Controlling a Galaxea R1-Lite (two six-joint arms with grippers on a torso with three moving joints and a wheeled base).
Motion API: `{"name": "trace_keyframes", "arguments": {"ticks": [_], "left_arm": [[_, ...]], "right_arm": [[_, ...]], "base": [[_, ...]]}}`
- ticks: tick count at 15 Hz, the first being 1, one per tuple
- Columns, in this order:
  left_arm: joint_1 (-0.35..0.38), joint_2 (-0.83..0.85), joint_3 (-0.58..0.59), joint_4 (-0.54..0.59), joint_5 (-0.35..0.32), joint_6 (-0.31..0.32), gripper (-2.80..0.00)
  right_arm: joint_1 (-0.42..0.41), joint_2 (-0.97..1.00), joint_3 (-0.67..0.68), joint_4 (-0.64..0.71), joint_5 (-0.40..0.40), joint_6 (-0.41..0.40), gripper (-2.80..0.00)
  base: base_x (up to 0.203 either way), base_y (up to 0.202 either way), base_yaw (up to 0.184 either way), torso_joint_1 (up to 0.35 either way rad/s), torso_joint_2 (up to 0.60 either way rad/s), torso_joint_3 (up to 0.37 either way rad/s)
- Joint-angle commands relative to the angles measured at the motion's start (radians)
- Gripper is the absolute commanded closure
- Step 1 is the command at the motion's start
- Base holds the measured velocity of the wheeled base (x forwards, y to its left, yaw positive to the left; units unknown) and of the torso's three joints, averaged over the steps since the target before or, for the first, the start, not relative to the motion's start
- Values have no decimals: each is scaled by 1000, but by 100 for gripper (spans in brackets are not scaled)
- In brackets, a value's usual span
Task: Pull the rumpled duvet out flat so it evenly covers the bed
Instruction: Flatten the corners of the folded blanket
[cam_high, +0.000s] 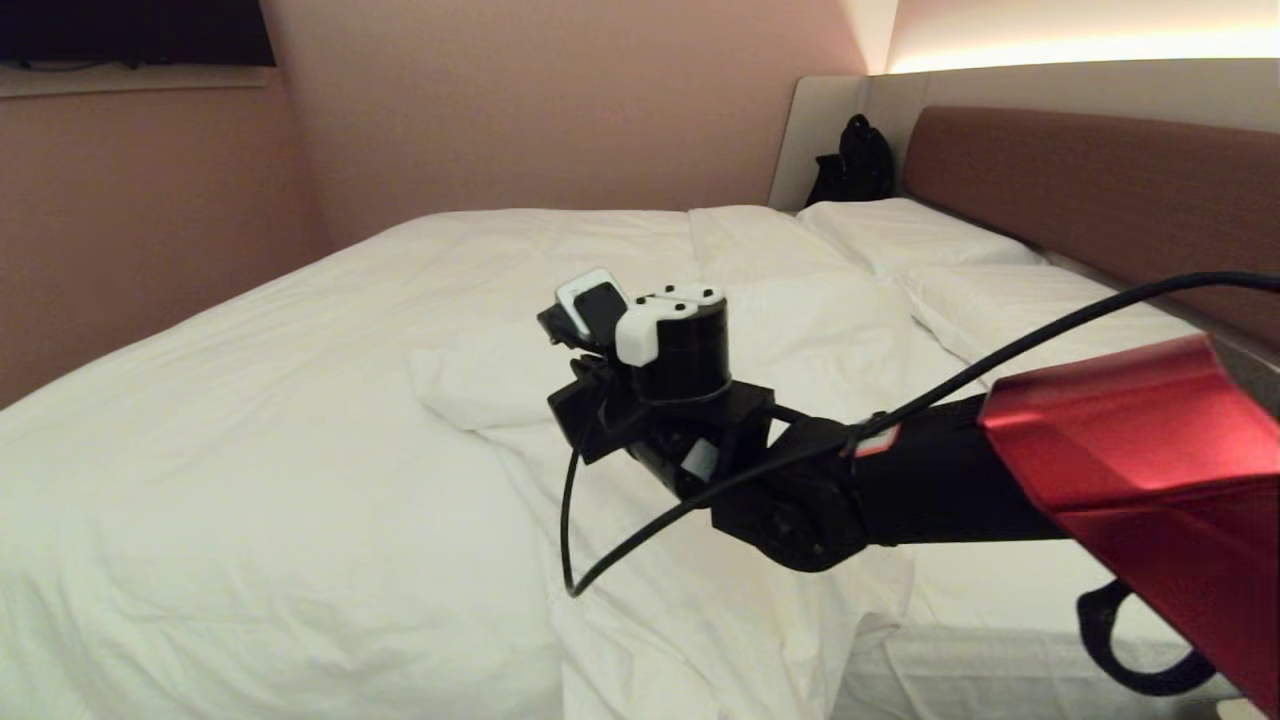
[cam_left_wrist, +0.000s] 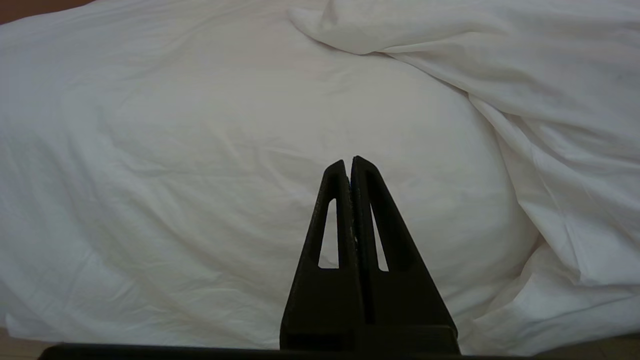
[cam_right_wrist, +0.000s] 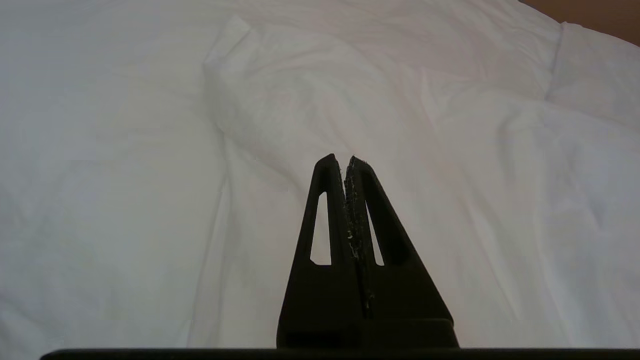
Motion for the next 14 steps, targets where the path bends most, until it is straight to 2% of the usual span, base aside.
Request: {"name": "trace_keyframes", "arguments": {"ticks": [1, 7, 13, 14], "left_arm": [[0, 0, 0, 0, 0, 0, 0], [0, 0, 0, 0, 0, 0, 0], [0, 0, 0, 0, 0, 0, 0], [0, 0, 0, 0, 0, 0, 0]], "right_arm": [[-1, 101, -72, 9, -4, -5, 0], [0, 274, -213, 32, -45, -35, 0], [-1, 324, -229, 32, -48, -38, 0], [-3, 329, -229, 32, -48, -38, -280]], "base": [[0, 0, 0, 0, 0, 0], [0, 0, 0, 0, 0, 0], [0, 0, 0, 0, 0, 0], [0, 0, 0, 0, 0, 0]]}}
